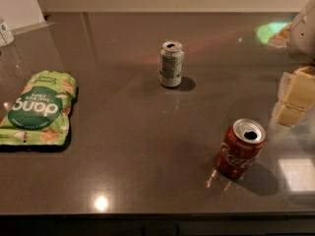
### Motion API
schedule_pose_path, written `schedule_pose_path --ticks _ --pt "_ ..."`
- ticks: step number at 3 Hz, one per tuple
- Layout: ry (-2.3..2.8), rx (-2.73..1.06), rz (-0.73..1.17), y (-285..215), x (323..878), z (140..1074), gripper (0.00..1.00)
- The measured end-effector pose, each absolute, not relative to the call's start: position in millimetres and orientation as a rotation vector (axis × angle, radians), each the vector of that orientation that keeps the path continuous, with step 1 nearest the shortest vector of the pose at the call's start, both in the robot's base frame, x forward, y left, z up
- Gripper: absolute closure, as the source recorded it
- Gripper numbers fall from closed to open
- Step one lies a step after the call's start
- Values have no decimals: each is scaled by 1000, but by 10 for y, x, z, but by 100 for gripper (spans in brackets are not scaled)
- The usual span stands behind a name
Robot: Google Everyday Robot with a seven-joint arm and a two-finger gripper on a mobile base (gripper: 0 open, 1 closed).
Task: Move 7up can near coke can
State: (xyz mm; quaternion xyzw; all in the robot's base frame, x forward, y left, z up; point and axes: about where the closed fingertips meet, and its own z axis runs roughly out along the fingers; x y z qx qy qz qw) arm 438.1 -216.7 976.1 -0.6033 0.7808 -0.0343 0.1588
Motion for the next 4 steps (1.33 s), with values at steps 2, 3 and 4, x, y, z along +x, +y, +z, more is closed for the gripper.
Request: schedule_pose_path --ticks 2,3,4 --pt "2230 -1668 -65 -2138 4528 9785 0" --pt "2226 -1596 -6 -2077 4803 9799 0" --pt "2208 -1487 76 -1961 5179 9779 0"
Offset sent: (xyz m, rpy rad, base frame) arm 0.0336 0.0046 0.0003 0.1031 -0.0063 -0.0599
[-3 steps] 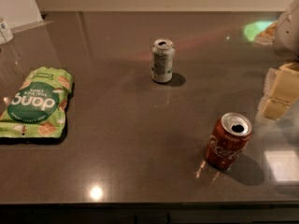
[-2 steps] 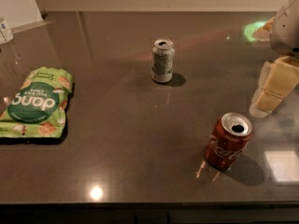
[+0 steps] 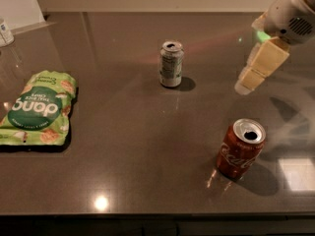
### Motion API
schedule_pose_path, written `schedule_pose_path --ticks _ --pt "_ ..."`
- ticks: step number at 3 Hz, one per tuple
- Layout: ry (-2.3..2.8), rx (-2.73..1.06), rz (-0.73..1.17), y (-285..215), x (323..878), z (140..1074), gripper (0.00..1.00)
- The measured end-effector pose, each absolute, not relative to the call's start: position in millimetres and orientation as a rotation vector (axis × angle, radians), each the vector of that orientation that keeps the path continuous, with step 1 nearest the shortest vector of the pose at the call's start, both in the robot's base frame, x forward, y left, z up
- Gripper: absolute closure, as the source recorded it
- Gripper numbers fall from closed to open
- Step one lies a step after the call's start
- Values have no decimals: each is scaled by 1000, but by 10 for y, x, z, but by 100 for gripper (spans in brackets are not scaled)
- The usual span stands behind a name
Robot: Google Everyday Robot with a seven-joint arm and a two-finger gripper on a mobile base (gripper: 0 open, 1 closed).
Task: Move 7up can near coke can
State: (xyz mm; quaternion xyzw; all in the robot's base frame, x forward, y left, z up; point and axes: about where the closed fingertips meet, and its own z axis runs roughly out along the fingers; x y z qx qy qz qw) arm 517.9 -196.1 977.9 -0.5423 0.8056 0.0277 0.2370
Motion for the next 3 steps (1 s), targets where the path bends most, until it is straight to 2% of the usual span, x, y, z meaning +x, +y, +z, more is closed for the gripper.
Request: schedule_pose_path --ticks 3 --pt "2091 -1310 191 -1272 6071 9422 0"
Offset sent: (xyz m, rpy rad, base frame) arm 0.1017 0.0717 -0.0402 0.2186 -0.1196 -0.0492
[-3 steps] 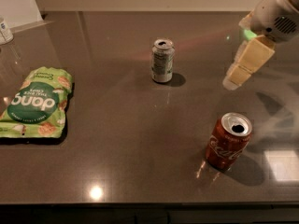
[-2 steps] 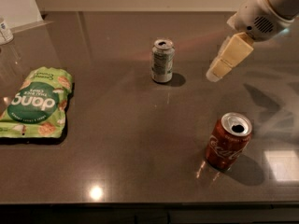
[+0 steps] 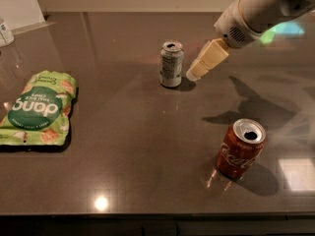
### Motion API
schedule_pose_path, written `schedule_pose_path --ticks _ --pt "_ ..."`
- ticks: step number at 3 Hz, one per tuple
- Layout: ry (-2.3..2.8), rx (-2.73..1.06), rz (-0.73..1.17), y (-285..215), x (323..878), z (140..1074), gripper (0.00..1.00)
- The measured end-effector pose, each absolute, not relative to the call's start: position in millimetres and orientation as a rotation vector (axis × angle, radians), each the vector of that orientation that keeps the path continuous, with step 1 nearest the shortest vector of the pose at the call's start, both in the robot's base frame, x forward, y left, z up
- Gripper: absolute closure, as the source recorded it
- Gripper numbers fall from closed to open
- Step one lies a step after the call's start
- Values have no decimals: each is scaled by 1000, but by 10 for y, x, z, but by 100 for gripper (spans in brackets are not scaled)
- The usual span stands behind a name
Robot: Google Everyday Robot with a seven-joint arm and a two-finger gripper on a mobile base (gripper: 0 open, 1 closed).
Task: Move 7up can near coke can
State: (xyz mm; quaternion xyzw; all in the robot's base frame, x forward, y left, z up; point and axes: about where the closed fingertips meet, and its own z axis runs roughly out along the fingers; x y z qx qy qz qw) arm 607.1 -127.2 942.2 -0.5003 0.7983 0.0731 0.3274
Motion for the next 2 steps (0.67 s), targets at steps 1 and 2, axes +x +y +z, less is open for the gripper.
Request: schedule_pose_path --ticks 1,2 --pt "2067 -1292 240 -1026 6231 9284 0" --pt "2045 -1280 294 -826 6352 9167 0"
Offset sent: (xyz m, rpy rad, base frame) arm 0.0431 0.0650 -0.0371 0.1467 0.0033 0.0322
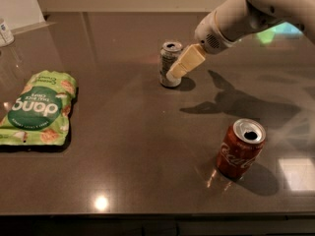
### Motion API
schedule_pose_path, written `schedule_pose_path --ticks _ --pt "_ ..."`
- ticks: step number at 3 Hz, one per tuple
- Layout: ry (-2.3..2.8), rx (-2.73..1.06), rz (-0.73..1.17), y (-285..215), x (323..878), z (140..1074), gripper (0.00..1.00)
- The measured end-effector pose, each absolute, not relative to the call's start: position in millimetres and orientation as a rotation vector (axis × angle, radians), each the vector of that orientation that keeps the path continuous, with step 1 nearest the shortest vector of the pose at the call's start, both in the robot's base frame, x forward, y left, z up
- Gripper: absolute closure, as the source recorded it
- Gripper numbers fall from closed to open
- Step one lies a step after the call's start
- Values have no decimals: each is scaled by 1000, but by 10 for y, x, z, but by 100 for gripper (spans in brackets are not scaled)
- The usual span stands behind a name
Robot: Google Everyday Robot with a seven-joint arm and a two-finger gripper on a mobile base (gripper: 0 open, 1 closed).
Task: Move 7up can near coke can
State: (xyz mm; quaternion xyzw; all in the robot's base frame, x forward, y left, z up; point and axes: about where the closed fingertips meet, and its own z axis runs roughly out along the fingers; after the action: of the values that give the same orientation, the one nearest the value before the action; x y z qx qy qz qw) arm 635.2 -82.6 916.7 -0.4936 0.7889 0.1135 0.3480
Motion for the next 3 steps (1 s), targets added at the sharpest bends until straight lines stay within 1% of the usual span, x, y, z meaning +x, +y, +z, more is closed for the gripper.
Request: schedule_pose_path --ticks 1,2,3 --pt "2031 -1287 333 -675 6466 9083 0" --pt "2028 -1289 357 -596 6593 9041 26" --pt "2033 -1295 371 -584 6626 9031 49"
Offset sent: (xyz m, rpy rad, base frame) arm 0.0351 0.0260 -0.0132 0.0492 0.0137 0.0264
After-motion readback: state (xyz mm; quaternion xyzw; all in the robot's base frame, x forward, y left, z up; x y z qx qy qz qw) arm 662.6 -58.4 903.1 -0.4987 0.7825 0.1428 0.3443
